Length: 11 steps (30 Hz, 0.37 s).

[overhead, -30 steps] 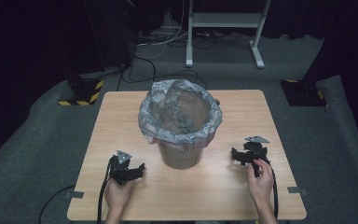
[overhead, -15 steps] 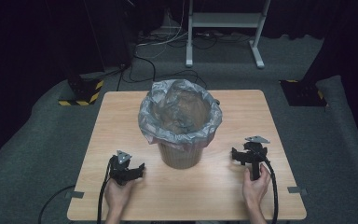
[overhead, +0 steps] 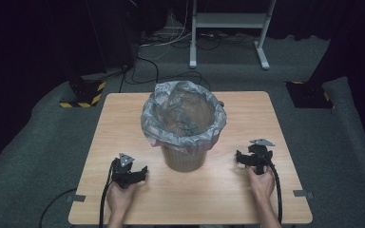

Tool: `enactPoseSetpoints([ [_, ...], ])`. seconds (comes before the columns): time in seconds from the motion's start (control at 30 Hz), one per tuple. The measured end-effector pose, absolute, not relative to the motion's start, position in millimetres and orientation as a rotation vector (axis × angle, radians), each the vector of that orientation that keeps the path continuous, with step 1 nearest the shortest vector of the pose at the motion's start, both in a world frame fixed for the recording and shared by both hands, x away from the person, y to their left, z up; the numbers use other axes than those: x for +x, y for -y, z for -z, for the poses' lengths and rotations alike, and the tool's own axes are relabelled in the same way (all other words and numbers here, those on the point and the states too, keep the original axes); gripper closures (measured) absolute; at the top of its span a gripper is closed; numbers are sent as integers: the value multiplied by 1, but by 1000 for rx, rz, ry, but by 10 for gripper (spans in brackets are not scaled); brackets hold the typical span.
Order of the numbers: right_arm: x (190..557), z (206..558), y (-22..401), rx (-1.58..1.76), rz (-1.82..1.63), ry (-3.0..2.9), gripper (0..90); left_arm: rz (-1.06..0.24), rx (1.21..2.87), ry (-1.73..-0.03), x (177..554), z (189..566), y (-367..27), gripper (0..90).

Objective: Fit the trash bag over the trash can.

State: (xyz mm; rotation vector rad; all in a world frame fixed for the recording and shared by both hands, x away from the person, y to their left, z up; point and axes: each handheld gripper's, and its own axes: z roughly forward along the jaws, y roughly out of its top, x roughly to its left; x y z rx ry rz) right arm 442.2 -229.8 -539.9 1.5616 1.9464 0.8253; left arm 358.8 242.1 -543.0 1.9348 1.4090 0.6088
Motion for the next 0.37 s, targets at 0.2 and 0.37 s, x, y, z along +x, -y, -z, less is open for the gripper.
enactPoseSetpoints([
  [0.2,440,540,229,1578,-818,-1929,117,-609,1934,-1410,359,543,-242,191],
  [0.37,440,540,229,1579,-818,-1928,117,-610,1933,-1411,359,543,-242,192],
])
